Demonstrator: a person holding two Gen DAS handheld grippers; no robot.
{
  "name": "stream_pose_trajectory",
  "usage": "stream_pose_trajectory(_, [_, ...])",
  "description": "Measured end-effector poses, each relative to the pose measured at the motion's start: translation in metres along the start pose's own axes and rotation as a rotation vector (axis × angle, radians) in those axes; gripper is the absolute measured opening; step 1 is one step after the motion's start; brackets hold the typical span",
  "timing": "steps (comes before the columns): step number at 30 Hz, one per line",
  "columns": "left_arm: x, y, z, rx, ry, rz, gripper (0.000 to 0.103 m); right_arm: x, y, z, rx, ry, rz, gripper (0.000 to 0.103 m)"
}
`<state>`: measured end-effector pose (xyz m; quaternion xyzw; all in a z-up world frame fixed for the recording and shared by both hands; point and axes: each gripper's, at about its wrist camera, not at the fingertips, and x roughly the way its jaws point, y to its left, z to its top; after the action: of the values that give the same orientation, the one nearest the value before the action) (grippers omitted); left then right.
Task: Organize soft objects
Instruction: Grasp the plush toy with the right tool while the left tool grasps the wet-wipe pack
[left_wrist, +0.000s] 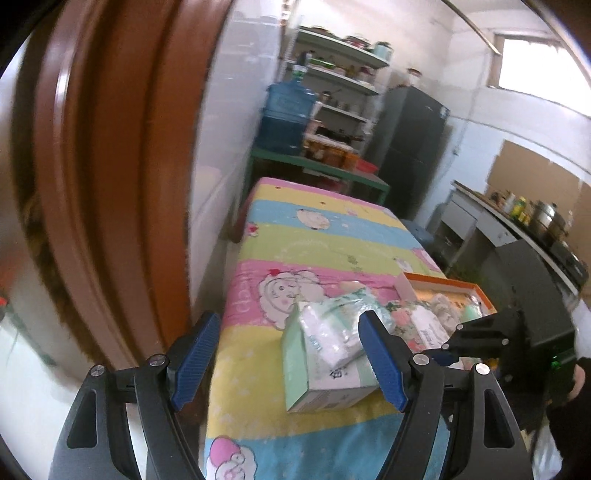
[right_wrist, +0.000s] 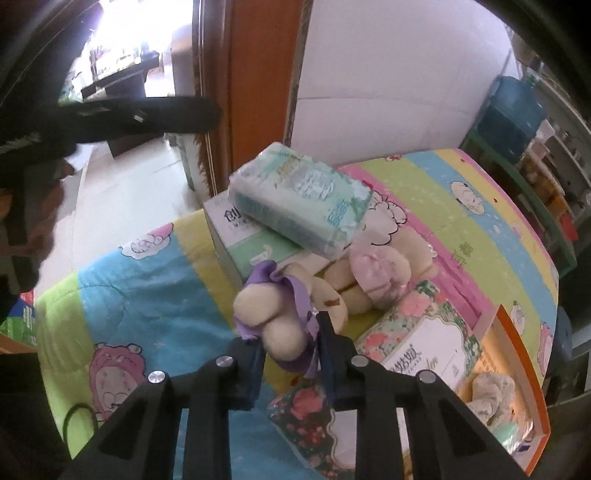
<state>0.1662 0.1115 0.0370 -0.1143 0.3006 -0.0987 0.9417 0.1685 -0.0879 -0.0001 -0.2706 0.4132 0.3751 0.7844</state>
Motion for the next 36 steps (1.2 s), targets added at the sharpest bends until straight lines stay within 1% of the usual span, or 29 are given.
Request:
stream_pose_trajectory(1, [0.003, 0.000, 0.001, 0.008, 0.004, -0.019, 0.078, -0.005, 0.000, -0.002, 0.008, -0.013, 0.002, 0.021])
stream_pose_trajectory(4, [0.018, -0.003, 0.007, 0.052, 0.034, -0.106, 0.078, -0.024, 0.005, -0.008, 0.031, -0.064, 0.013, 0.021])
stream_pose_trajectory(6, [0.026, -0.008, 0.010, 0.117, 0.044, -0.153, 0.078, -0.036, 0.008, -0.012, 0.045, -0.094, 0.017, 0.021])
stream_pose_trajectory(8, [0.034, -0.013, 0.012, 0.190, 0.059, -0.232, 0.078, -0.048, 0.012, -0.015, 0.070, -0.128, 0.027, 0.021])
stream_pose_trajectory(9, [0.037, -0.016, 0.013, 0.212, 0.066, -0.254, 0.078, -0.055, 0.014, -0.018, 0.086, -0.146, 0.036, 0.021])
stream_pose_trajectory(11, [0.043, -0.020, 0.014, 0.293, 0.076, -0.302, 0.078, -0.064, 0.015, -0.023, 0.113, -0.169, 0.057, 0.021])
stream_pose_trajectory(14, [0.048, -0.024, 0.016, 0.404, 0.073, -0.359, 0.079, -0.076, 0.021, -0.030, 0.134, -0.187, 0.066, 0.021])
stream_pose_trajectory(16, [0.051, -0.025, 0.017, 0.452, 0.078, -0.399, 0.079, -0.081, 0.025, -0.034, 0.142, -0.193, 0.064, 0.021])
stream_pose_trajectory(20, [0.063, -0.028, 0.019, 0.541, 0.122, -0.458, 0.079, -0.087, 0.029, -0.039, 0.166, -0.198, 0.054, 0.021])
stream_pose_trajectory(23, [0.068, -0.034, 0.012, 0.606, 0.136, -0.451, 0.079, -0.087, 0.028, -0.041, 0.179, -0.197, 0.051, 0.021])
stream_pose_trajectory(27, [0.073, -0.040, 0.005, 0.647, 0.156, -0.431, 0.078, -0.085, 0.026, -0.041, 0.194, -0.194, 0.053, 0.021])
stream_pose_trajectory(29, [0.075, -0.038, 0.005, 0.629, 0.154, -0.428, 0.068, -0.083, 0.024, -0.041, 0.203, -0.197, 0.054, 0.021])
stream_pose_trajectory(30, [0.075, -0.037, 0.006, 0.616, 0.150, -0.424, 0.055, -0.083, 0.023, -0.041, 0.211, -0.199, 0.054, 0.021])
stream_pose_trajectory(33, [0.076, -0.031, 0.008, 0.559, 0.143, -0.405, 0.051, -0.082, 0.021, -0.041, 0.239, -0.210, 0.061, 0.021])
stream_pose_trajectory(36, [0.074, -0.033, 0.004, 0.578, 0.131, -0.395, 0.048, -0.081, 0.020, -0.042, 0.266, -0.219, 0.064, 0.021])
